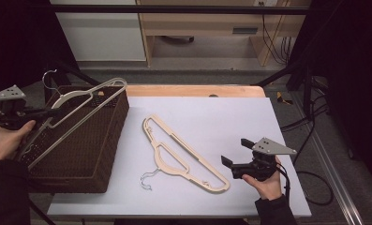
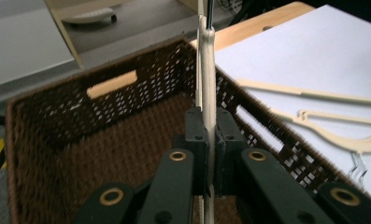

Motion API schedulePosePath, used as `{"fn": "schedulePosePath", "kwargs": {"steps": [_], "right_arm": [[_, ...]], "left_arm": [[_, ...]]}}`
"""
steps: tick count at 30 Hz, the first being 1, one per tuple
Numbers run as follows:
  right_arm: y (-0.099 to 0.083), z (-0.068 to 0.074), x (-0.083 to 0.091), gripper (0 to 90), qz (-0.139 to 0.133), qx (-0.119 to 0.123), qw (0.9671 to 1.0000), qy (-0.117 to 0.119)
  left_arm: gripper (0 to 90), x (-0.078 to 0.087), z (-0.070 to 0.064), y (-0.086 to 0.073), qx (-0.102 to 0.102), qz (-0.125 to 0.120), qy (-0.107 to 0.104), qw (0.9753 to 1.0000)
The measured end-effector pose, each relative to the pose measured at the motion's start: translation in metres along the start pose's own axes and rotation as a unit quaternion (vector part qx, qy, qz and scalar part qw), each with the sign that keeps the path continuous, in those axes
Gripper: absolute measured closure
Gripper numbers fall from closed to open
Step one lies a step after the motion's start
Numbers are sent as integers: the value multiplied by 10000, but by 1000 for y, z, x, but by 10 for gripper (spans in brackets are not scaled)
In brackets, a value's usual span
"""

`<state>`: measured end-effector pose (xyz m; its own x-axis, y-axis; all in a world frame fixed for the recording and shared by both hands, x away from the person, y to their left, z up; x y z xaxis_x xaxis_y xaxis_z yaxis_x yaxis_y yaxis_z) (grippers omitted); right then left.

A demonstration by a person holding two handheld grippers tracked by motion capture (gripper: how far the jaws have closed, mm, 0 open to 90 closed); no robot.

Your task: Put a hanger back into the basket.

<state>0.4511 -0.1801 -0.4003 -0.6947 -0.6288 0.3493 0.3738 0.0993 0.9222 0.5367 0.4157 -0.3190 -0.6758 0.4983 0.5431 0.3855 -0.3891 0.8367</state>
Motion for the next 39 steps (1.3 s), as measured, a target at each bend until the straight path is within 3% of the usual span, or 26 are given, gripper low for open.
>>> {"fn": "schedulePosePath", "kwargs": {"steps": [8,12,18,23,25,27,29,33,34,36,38,39], "right_arm": [[-1,0,-1,47,38,0,10000,7],[-2,2,-3,48,77,2,10000,19],[-3,6,-7,48,137,68,9999,74],[-4,10,-11,46,190,90,9997,131],[-5,10,-12,46,217,102,9996,131],[-5,11,-12,47,222,117,9996,131],[-5,11,-12,48,223,131,9996,116],[-4,12,-13,50,206,102,9997,126],[-4,13,-13,50,200,111,9996,151],[-4,14,-15,53,207,125,9996,175],[-3,16,-16,56,183,142,9995,204],[-2,17,-17,68,180,147,9995,226]], "left_arm": [[863,-5,11,-26,217,245,122,9994],[862,-17,7,-38,365,396,33,9985],[857,-39,3,-57,534,734,92,9958],[840,-49,8,-69,780,1036,356,9909],[827,-50,13,-76,956,1242,566,9860],[820,-50,14,-80,1055,1339,670,9831],[809,-46,16,-83,1070,1312,853,9819],[721,-35,19,-86,1349,1253,1110,9766],[682,-31,21,-87,1282,1309,1164,9762],[669,-24,21,-89,1363,1235,1263,9748],[657,-16,20,-88,1403,1092,1319,9752],[652,-12,19,-87,1362,1019,1317,9766]]}}
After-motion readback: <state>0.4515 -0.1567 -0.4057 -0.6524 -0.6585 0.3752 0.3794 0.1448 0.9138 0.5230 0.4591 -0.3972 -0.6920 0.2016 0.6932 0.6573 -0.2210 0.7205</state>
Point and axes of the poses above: each handheld gripper's, and its own axes: x roughly backward along the jaws, y roughly out of its top, z roughly to its left, the point moved 5 cm from there along -x, roughly forward along the jaws, and after that the axes turned 5 degrees about -x, right-handed, at the moved point
